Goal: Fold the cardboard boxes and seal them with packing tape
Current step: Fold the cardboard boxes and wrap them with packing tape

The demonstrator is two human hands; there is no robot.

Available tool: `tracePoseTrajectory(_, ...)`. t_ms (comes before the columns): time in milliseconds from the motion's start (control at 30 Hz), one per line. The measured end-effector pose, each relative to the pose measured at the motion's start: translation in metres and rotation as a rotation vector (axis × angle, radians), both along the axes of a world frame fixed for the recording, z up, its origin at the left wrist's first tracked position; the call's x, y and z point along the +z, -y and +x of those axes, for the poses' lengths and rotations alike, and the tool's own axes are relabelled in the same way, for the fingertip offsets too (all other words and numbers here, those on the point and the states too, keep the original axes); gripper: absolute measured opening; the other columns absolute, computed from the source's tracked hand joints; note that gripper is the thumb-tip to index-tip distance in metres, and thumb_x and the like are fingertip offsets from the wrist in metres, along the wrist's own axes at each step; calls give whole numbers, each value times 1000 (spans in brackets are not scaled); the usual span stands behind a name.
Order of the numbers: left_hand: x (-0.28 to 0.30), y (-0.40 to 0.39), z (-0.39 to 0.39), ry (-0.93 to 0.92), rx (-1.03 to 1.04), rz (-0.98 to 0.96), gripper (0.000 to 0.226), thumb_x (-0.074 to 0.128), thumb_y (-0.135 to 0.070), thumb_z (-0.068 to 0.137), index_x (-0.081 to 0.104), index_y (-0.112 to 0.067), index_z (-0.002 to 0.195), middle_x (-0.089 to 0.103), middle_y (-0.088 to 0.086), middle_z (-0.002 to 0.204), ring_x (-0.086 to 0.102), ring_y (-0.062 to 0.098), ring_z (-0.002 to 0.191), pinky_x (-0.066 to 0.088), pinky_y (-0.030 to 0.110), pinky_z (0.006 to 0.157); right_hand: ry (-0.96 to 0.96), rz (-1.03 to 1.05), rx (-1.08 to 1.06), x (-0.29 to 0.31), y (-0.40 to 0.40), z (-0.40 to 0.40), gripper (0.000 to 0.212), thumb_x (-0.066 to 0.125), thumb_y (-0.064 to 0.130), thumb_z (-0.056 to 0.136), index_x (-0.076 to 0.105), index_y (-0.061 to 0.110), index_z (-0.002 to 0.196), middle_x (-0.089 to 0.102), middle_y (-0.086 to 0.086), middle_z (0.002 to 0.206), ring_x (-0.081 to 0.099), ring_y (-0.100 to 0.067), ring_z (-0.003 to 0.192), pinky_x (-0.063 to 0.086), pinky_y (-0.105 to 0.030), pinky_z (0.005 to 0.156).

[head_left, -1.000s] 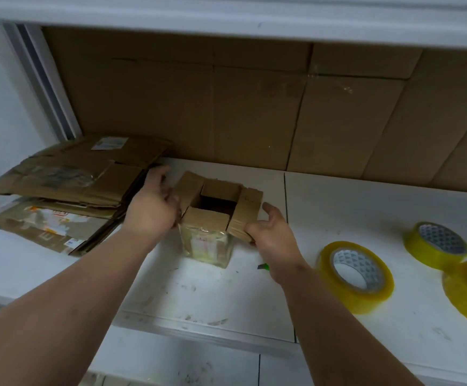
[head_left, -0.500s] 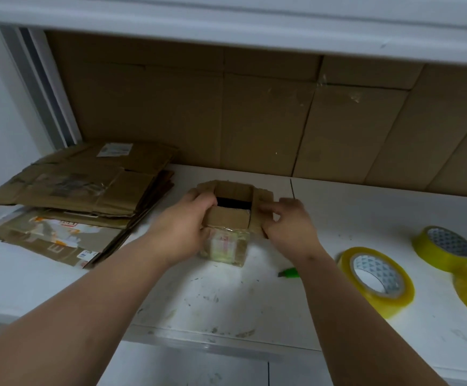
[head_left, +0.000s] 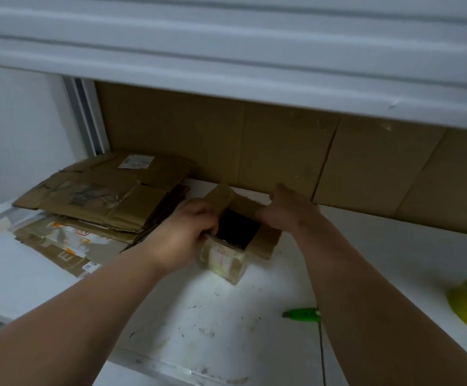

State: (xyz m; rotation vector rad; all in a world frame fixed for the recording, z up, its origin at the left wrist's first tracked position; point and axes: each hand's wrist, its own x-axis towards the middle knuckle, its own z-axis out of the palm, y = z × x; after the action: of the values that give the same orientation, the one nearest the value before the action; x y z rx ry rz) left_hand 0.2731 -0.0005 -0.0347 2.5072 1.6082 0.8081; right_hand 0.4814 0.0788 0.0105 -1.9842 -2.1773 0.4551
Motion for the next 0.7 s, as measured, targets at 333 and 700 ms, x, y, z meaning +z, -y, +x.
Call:
tracePoseTrajectory(333, -3, -2, -12, 16, 188, -33, 29, 66, -8, 89, 74, -21, 113, 53, 5, 138, 47, 23, 131, 39, 32, 107, 412, 41, 43, -16, -19, -17, 80, 64, 57, 79, 37, 22, 145, 49, -7, 142, 46, -27, 131, 30, -51, 113)
tracePoseTrajectory(700, -6, -29, -41, 163, 292, -193, 47, 68, -20, 90, 56, -21, 135, 47, 3, 136, 45, 24, 130, 35, 28, 107, -356, 57, -154, -23, -33, -7, 34, 45, 45, 97, 60, 19, 81, 66, -9, 93, 60, -24, 84, 48, -36, 81)
